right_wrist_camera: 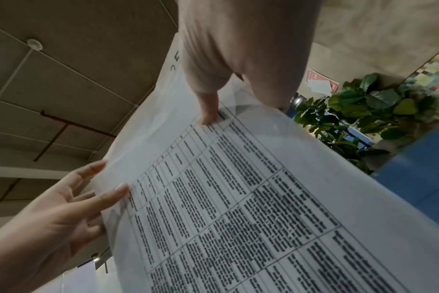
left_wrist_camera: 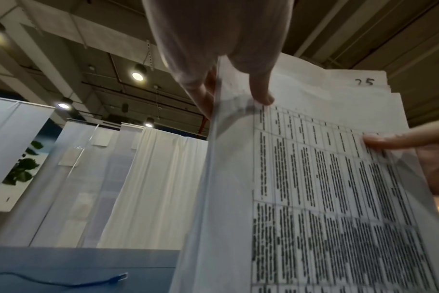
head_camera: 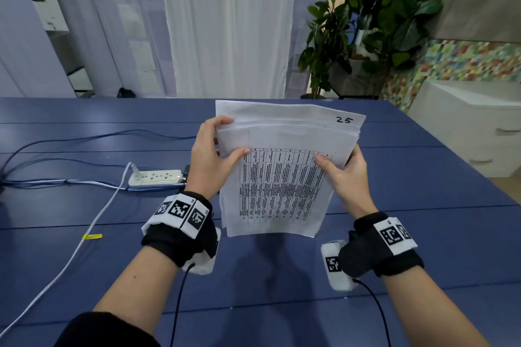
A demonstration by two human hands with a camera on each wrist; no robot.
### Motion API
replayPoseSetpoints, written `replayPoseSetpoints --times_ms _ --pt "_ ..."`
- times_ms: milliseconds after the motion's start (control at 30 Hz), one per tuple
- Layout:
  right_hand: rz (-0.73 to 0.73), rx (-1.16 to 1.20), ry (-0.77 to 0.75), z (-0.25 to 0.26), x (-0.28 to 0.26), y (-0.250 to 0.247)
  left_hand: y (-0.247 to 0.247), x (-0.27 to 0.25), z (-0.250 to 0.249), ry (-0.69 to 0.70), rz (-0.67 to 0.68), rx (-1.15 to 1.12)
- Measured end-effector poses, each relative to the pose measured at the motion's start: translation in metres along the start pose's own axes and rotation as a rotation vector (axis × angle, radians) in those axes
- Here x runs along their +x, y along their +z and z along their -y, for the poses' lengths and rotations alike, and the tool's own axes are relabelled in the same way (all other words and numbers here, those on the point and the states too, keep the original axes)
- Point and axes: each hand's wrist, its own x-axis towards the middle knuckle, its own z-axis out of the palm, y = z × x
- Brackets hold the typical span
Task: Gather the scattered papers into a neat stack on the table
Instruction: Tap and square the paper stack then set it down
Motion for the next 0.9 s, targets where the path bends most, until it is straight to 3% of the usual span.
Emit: replayPoseSetpoints --times_ms 67,167,333,433,600,700,900 --pt "0.005 -0.003 -0.001 -0.001 0.001 -0.001 -0.003 0.006 -0.002 -0.007 -0.01 -0.022" --pt "0.007 0.0 0.005 -0.002 0.003 -0.002 -0.007 0.01 -0.002 0.103 0.035 0.009" --pt "-0.01 -0.009 0.016 -0.003 0.004 0.001 -0.01 0.01 -0.001 0.038 0.137 -0.048" --pt "-0.007 -0.025 0.018 -0.003 0.004 -0.001 -0.009 0.008 -0.002 0.097 0.13 0.01" --pt "0.006 -0.013 0.025 -0.003 0.004 -0.002 -0.008 0.008 -0.004 -0.119 0.242 0.031" --pt "0.08 0.011 0.087 -0.006 -0.001 0.0 -0.002 0.0 0.002 -0.272 0.292 -0.128" --pt "0.047 0.035 0.082 -0.004 -0.005 -0.002 0.009 -0.009 0.003 -0.367 0.126 -0.359"
